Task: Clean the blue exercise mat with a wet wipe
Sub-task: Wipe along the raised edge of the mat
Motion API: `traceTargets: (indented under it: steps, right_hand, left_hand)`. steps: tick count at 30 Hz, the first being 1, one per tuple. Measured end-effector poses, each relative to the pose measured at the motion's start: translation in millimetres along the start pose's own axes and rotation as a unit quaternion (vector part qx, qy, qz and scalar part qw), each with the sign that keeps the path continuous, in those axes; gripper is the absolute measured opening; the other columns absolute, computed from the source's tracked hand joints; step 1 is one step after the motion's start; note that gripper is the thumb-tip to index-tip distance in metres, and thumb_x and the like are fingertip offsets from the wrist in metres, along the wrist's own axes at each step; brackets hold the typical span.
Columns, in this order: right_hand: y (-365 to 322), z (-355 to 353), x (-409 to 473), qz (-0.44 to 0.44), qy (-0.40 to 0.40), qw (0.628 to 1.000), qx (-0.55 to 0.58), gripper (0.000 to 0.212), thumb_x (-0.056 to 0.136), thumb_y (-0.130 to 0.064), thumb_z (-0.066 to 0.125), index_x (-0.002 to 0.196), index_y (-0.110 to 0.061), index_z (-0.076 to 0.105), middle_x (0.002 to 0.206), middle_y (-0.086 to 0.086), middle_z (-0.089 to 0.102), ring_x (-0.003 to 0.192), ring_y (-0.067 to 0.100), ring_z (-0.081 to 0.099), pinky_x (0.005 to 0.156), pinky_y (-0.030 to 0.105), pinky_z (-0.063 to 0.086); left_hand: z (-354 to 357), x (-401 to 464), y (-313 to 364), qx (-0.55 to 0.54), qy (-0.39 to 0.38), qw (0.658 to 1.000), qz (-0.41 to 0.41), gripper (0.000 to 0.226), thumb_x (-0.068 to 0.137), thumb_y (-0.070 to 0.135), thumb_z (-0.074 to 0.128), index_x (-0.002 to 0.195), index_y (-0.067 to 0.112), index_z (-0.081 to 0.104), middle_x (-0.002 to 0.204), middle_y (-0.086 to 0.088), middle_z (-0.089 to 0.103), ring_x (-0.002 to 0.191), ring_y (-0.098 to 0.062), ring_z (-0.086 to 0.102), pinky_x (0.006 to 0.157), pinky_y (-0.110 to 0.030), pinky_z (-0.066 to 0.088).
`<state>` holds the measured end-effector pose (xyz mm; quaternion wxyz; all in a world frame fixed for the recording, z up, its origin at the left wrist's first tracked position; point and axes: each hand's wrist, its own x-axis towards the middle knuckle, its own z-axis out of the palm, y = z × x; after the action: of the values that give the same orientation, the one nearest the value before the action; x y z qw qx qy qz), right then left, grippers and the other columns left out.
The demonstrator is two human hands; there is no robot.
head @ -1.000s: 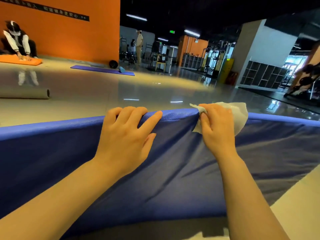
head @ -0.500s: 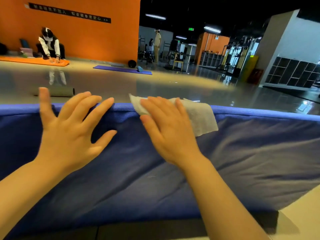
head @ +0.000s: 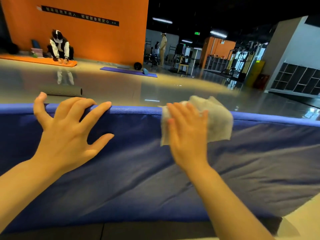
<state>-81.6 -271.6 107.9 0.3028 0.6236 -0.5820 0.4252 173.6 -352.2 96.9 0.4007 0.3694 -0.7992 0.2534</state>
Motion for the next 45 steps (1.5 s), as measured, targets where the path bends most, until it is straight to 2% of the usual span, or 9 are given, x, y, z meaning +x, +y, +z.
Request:
traceTargets:
  steps: [7,12,16,20,24,29,36,41,45]
  right_hand:
    - [-4.0,7.5,-10.7,-0.078,-0.09,0.993,-0.023,0.056,0.094,-0.035,0.042,0.148,-0.019,0.042,0.154,0.004,0.04,0.144,0.023,0.027,0.118,0.04,0.008]
    - [80.4,-25.9,-5.2,0.078,-0.071,0.988,-0.111,0.061,0.089,-0.047,0.042,0.139,-0.014,0.05,0.142,0.009,0.052,0.135,0.028,0.04,0.113,0.058,0.019]
    - [82.3,-22.1,5.0,0.136,-0.02,0.988,-0.066,0.044,0.092,-0.034,0.039,0.118,-0.005,0.059,0.116,0.011,0.059,0.115,0.039,0.05,0.108,0.056,0.028]
    - [19.1,11.3,10.2,0.08,-0.002,0.997,-0.018,0.041,0.093,-0.026,0.038,0.12,-0.006,0.062,0.118,0.01,0.06,0.117,0.038,0.051,0.105,0.063,0.029]
    - [-46.1,36.9,12.2,-0.008,-0.035,0.999,0.035,0.044,0.094,-0.028,0.041,0.128,-0.007,0.059,0.124,0.01,0.058,0.121,0.035,0.049,0.112,0.052,0.022]
    - [-31.9,34.3,22.3,-0.11,-0.084,0.99,0.024,0.045,0.097,-0.032,0.041,0.134,-0.013,0.057,0.127,0.005,0.059,0.122,0.027,0.05,0.112,0.046,0.028]
    - [72.9,3.1,16.1,0.057,-0.02,0.994,-0.092,0.044,0.098,-0.041,0.037,0.116,-0.012,0.064,0.113,0.006,0.063,0.109,0.034,0.054,0.106,0.058,0.029]
    - [55.6,6.1,24.0,0.115,0.041,0.991,-0.062,0.044,0.1,-0.035,0.029,0.083,-0.01,0.061,0.082,0.003,0.059,0.086,0.032,0.052,0.088,0.051,0.035]
    - [6.1,23.7,20.6,0.031,-0.004,0.999,-0.037,0.04,0.099,-0.033,0.034,0.111,-0.012,0.066,0.108,0.003,0.064,0.107,0.032,0.056,0.102,0.057,0.031]
  left_hand:
    - [6.4,-0.4,-18.2,-0.015,-0.029,0.998,0.045,0.066,0.091,0.059,0.047,0.146,0.023,0.045,0.131,-0.013,0.053,0.119,-0.039,0.051,0.099,-0.073,0.03]
    - [-3.1,1.0,-13.7,-0.006,-0.013,0.998,0.062,0.072,0.084,0.058,0.049,0.143,0.018,0.051,0.134,-0.012,0.054,0.122,-0.035,0.05,0.108,-0.069,0.013]
    - [2.3,1.4,-11.2,-0.004,0.0,0.998,0.06,0.072,0.083,0.058,0.05,0.143,0.018,0.052,0.134,-0.013,0.055,0.122,-0.033,0.049,0.11,-0.064,0.01]
    - [8.1,7.8,-12.4,0.009,-0.002,0.999,0.049,0.071,0.084,0.058,0.047,0.144,0.02,0.05,0.132,-0.013,0.055,0.121,-0.034,0.049,0.11,-0.064,0.011]
    - [11.9,9.9,-10.9,0.01,0.012,0.999,0.032,0.069,0.085,0.057,0.049,0.143,0.02,0.052,0.131,-0.013,0.056,0.12,-0.034,0.049,0.109,-0.064,0.011]
    - [13.7,11.2,-13.9,0.014,0.006,0.999,0.038,0.069,0.086,0.058,0.048,0.144,0.02,0.051,0.133,-0.014,0.055,0.123,-0.035,0.048,0.11,-0.062,0.011]
    - [10.8,12.3,-15.7,0.019,0.008,0.998,0.053,0.067,0.087,0.053,0.049,0.145,0.02,0.049,0.132,-0.011,0.055,0.123,-0.032,0.048,0.109,-0.06,0.014]
    - [7.8,8.8,-10.3,0.012,0.03,0.998,0.048,0.064,0.086,0.05,0.054,0.142,0.019,0.053,0.128,-0.01,0.058,0.119,-0.031,0.051,0.107,-0.062,0.017]
    - [10.1,8.3,-6.8,0.006,0.053,0.998,0.029,0.059,0.086,0.048,0.057,0.137,0.019,0.058,0.123,-0.01,0.06,0.115,-0.03,0.053,0.107,-0.06,0.017]
